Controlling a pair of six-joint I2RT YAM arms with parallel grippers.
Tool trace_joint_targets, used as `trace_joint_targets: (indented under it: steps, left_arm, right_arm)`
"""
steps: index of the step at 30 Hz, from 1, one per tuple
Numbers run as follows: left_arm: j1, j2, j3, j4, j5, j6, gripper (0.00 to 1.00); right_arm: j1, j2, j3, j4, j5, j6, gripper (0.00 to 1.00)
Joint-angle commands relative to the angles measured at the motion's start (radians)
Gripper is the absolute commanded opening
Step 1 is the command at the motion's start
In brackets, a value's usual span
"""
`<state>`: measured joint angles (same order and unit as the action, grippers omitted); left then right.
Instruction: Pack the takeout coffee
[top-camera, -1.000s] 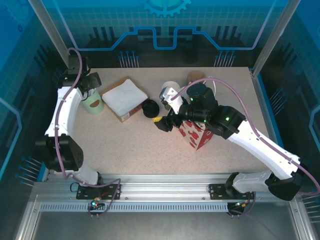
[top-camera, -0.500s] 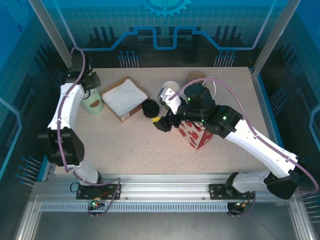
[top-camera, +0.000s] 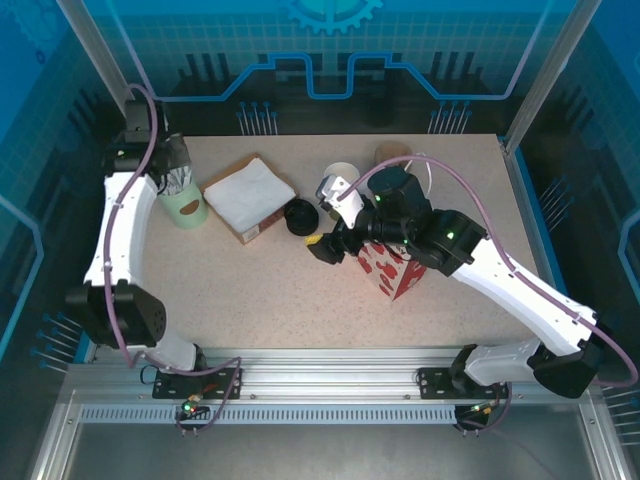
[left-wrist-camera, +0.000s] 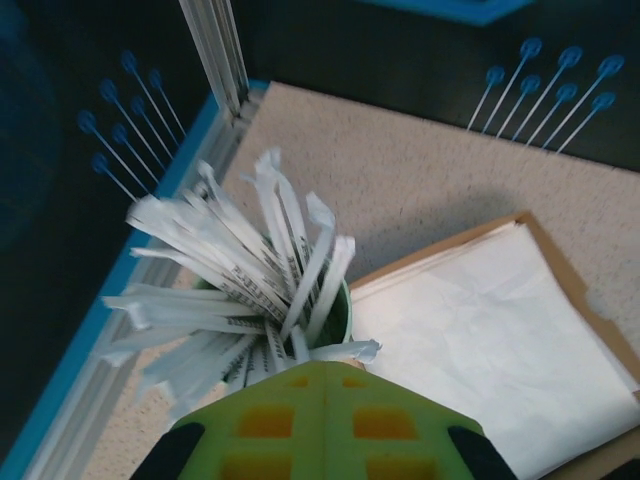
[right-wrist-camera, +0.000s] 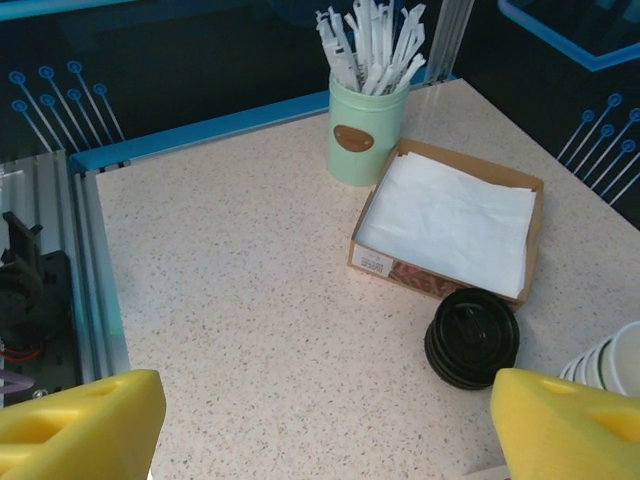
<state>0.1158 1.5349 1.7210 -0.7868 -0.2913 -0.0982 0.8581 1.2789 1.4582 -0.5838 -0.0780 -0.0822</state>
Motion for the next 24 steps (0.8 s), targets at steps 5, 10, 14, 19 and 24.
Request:
trace_joint_targets:
  steps: [5,10,14,19,24]
  left_arm:
    - [-0.115,-0.231,0.126,-0.083,-0.014,0.054,0.00]
    - [-0.340,-0.292,0.226,-0.127,-0.005,0.064,0.00]
    - [-0.542,-0.275,0.290,-0.139,0.055,0.044,0.00]
    - [-0.685,-0.223,0.303,-0.071,0.226,-0.008,0.00]
    - [-0.775,-0.113,0.356,-0.043,0.316,-0.025,0.00]
  right_arm:
    - [-0.002,-0.024,0.134,-0.128,0.145,0.006,0.87]
    - [-0.063,-0.047,0.223,-0.225,0.213,0.003,0.87]
    - [-0.188,-0.073,0.290,-0.329,0.265,0.058,0.88]
    - [-0.338,-0.146,0.281,-0.409,0.306,0.097,0.88]
    - [-0.419,-0.208,0.249,-0.469,0.344,0.100,0.88]
